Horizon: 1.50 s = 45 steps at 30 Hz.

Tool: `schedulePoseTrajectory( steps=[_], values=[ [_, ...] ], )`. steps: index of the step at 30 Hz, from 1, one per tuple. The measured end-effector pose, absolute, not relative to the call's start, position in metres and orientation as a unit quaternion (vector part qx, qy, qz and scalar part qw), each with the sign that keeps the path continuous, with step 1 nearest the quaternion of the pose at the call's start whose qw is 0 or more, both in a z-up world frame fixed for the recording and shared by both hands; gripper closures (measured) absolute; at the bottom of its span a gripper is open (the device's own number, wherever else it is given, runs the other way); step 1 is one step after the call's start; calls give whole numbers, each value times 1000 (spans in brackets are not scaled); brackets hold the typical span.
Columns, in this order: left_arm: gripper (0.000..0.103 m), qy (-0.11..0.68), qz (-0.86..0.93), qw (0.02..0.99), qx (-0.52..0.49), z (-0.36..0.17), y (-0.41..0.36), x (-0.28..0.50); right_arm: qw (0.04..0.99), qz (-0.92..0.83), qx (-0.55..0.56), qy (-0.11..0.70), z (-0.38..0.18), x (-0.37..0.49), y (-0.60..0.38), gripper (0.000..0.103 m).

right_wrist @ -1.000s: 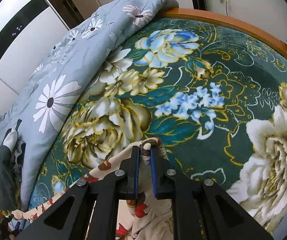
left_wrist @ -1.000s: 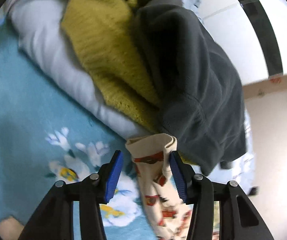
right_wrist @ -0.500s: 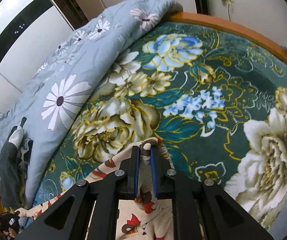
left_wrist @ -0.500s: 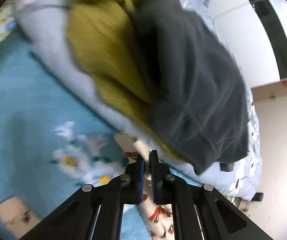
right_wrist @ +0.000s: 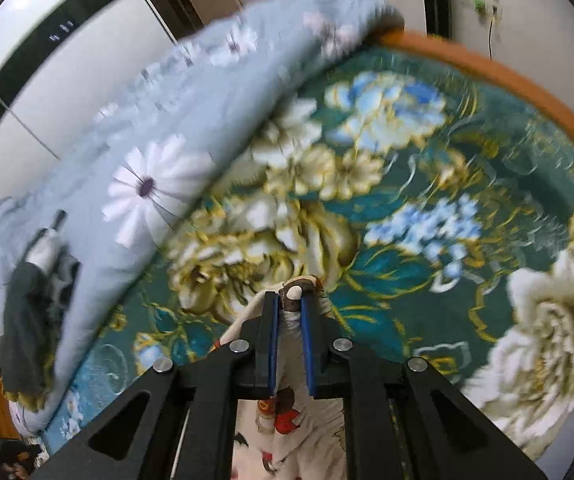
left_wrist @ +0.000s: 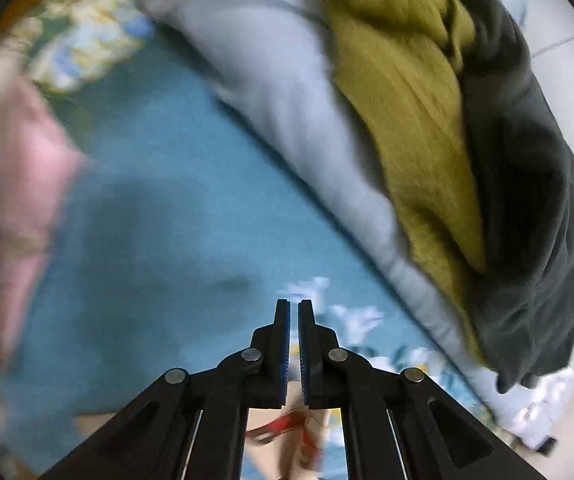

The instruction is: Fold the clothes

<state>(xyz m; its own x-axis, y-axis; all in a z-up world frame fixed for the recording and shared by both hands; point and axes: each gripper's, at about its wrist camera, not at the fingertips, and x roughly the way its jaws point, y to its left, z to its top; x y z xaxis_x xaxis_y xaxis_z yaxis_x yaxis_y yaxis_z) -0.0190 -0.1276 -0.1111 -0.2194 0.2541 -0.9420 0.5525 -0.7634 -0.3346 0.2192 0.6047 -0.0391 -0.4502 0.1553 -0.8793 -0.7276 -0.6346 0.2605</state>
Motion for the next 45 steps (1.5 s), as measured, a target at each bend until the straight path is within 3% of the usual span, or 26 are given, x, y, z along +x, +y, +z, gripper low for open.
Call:
schedulePoseTrajectory(
  steps=[4,6,8,9,11,14,17,18,19,28,36,43,45],
  values=[
    [97,310,-736,42,601,-106,-124,0,291,775,-448,338,-58,214,612,92],
    [93,263,-757,22,598,-103,-124,14,287,777,-449,334,-61,216,612,92],
    [73,202,-773,6,601,-108,-119,26,280,780,-454,326,-64,218,610,92],
    [69,187,-774,-8,605,-113,-117,32,278,781,-455,324,-65,220,609,92],
    [56,198,-760,-41,618,-126,-113,44,276,782,-455,325,-67,222,609,92],
    [53,187,-749,-47,634,-144,-105,57,275,781,-452,333,-67,228,610,92],
    [59,169,-756,-46,631,-148,-97,65,276,779,-450,339,-65,231,611,92],
    [70,161,-757,-41,631,-148,-94,67,275,779,-451,339,-63,231,611,92],
    [100,157,-754,-40,636,-149,-91,67,275,779,-451,337,-62,231,611,92],
    [102,163,-834,-6,526,-78,-120,68,264,810,-419,314,-26,224,612,92],
    [101,172,-812,50,555,-122,-129,5,274,772,-473,324,-86,181,620,92],
    [98,142,-805,33,575,-117,-121,-3,281,761,-482,331,-98,177,623,91],
    [98,149,-804,22,575,-110,-126,6,275,767,-485,319,-94,178,619,84]
  ],
)
